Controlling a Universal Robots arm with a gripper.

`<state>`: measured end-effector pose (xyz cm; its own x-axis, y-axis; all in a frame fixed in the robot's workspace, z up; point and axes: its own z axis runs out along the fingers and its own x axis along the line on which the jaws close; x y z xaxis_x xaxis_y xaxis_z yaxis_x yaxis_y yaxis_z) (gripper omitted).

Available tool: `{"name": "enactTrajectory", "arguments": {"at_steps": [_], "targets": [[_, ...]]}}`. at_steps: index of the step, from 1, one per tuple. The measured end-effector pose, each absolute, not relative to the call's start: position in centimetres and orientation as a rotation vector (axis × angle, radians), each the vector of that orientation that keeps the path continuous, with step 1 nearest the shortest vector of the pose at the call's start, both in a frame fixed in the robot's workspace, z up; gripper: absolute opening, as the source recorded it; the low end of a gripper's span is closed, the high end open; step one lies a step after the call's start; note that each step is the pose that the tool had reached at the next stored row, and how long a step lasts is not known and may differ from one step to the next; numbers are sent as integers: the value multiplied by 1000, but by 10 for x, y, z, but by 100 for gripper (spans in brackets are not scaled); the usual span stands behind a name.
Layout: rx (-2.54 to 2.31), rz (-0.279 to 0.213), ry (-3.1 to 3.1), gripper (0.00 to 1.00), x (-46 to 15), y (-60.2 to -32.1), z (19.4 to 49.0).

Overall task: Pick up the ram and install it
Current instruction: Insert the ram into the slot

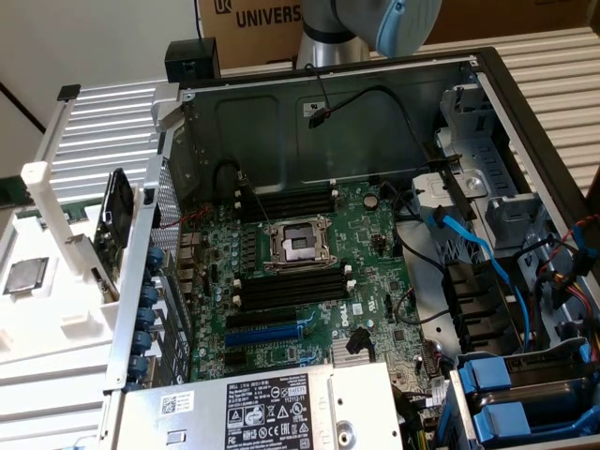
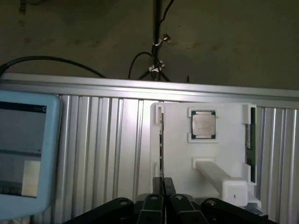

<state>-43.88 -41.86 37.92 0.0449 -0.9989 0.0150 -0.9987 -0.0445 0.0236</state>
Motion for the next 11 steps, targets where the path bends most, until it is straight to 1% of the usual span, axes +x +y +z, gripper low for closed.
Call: {"name": "enactTrajectory", "arguments": {"at_steps": [6,11], "targets": [[2250,-9,-2152,12,-410,-422,404],[2250,-9,-2152,12,-387,-425,416]]}}
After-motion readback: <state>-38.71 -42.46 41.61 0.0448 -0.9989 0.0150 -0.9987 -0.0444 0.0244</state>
